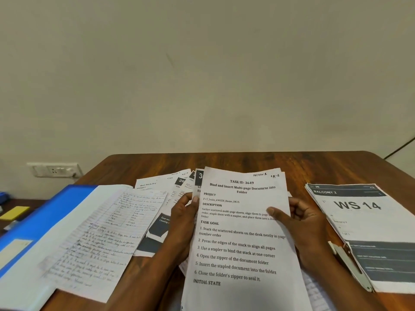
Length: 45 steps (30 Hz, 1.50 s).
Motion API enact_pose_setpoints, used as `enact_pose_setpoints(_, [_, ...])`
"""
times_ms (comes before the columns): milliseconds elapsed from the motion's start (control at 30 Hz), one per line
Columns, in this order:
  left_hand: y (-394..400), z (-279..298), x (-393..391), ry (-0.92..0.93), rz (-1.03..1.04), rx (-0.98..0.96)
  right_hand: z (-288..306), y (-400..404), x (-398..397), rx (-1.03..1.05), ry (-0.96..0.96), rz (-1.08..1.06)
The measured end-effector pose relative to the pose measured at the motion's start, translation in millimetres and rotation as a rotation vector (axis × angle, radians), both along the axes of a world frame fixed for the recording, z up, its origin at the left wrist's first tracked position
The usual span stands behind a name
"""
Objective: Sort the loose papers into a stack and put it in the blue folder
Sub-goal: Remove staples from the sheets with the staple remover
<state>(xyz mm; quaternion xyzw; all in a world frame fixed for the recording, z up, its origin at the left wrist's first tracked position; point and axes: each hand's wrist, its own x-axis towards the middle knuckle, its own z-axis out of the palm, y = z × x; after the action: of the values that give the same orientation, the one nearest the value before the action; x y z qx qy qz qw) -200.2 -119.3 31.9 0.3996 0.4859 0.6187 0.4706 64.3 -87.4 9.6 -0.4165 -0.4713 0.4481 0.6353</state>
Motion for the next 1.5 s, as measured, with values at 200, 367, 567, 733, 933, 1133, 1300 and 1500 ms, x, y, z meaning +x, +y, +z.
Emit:
enact_pose_setpoints(200, [-9.5, 5.2, 6.1, 0.107, -0.036, 0.049, 1.2, -4.4, -3.3, -0.014, -0.026, -0.002])
enact_pose_setpoints(367, [-4.0, -4.2, 2.0, -0.005, -0.098, -0.029, 8.1, -9.8, -4.7, -0.008, -0.07, -0.029])
enact_pose_setpoints(567, [-0.7, -9.6, 2.5, -0.011, -0.116, -0.051, 7.0, -8.8, -2.6, 0.023, -0.121, -0.066])
enact_pose_setpoints(733, [-0.4, -10.1, -1.1, -0.028, -0.111, -0.039, 4.2, -6.2, -0.8, 0.033, -0.188, -0.09])
enact_pose_setpoints(933, [-1.8, -7.7, -1.9, -0.071, -0.112, -0.04, -6.6, -0.3, -5.9, -0.004, -0.244, 0.025])
enact_pose_setpoints(1133, [-2.2, -6.6, -2.6, -0.097, -0.162, -0.065, -8.9, -6.4, -10.2, 0.008, -0.431, 0.031])
enact_pose_setpoints(1300, [-2.9, -4.4, -2.8, -0.176, -0.219, -0.098, -0.9, -15.1, -10.4, -0.018, -0.447, 0.05])
enact_pose_setpoints(1500, [-5.7, -1.1, -1.5, -0.218, -0.292, -0.1, 6.2, -20.6, -9.1, -0.027, -0.624, -0.002])
